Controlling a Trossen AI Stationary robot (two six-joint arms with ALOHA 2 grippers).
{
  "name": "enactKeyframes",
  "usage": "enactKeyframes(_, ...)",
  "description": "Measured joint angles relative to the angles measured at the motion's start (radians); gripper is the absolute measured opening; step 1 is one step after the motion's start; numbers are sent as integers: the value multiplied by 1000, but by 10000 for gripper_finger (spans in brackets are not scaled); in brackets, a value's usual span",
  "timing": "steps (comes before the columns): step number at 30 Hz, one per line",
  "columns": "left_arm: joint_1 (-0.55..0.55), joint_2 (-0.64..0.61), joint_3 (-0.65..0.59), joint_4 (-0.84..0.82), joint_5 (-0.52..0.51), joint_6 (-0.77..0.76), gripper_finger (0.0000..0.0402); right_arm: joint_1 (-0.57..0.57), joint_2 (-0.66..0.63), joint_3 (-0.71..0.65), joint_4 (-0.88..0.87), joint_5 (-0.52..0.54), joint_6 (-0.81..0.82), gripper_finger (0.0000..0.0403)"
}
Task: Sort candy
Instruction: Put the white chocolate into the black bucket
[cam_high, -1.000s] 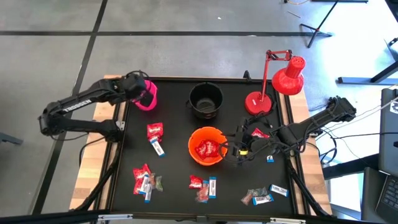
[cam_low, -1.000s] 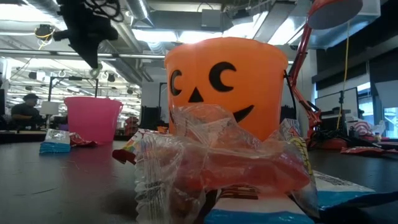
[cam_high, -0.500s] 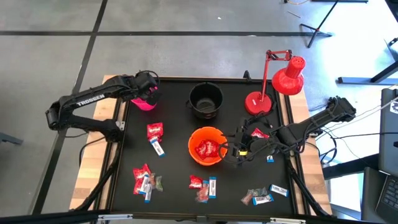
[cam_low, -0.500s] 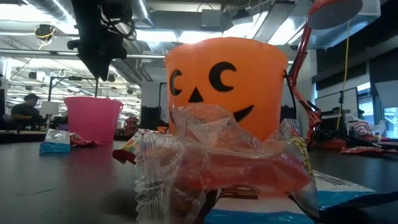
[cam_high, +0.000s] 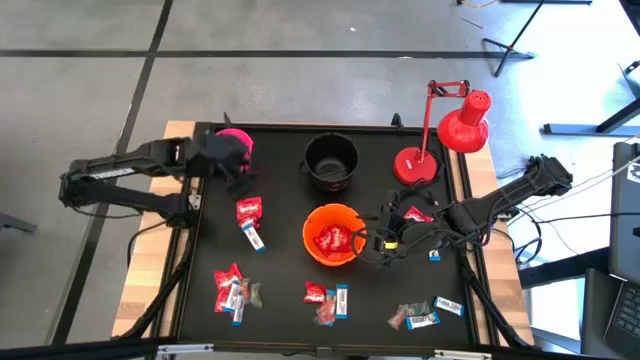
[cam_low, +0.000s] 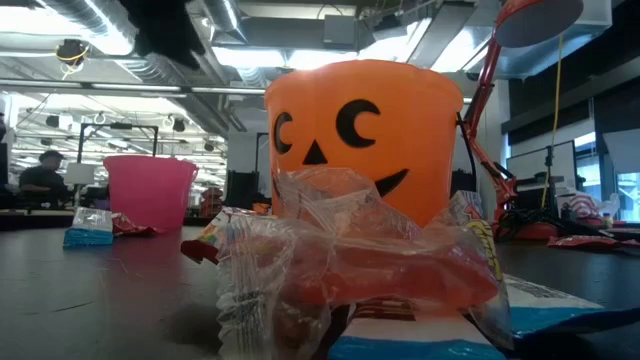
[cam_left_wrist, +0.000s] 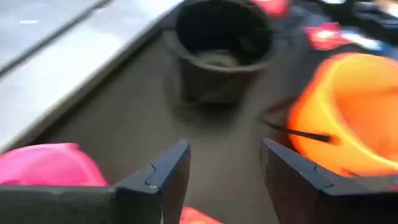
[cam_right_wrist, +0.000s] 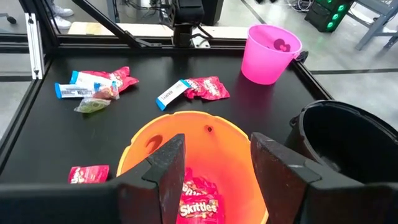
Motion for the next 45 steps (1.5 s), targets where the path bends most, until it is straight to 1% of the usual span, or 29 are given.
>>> enactKeyframes(3,-100,2,0,-27,37,-8,180,0,0,0,-1,0,10,177)
enactKeyframes(6,-184,9,-10,-49,37,-8,180,0,0,0,-8,0,31,177)
enactKeyframes(11,-302,18,-98,-53,3,90,180,0,0,0,-24,1,44,177)
enactKeyframes(16,-376,45,-199,-54,10,133,180,0,0,0,-26,2,44,177)
enactKeyframes(21,-412,85,-268,-47,3,175,180,0,0,0,-26,8,44,177)
enactKeyframes(25,-429,143,-314,5,11,235,180,0,0,0,-26,19,44,177)
enactKeyframes(27,-439,187,-315,20,15,250,180,0,0,0,-26,19,44,177)
enactKeyframes(34,-493,324,-313,158,22,350,180,0,0,0,-28,19,44,177)
enactKeyframes(42,-535,501,-312,103,29,358,180,0,0,0,-31,19,44,177)
enactKeyframes(45,-538,556,-312,106,3,361,180,0,0,0,-31,23,44,177)
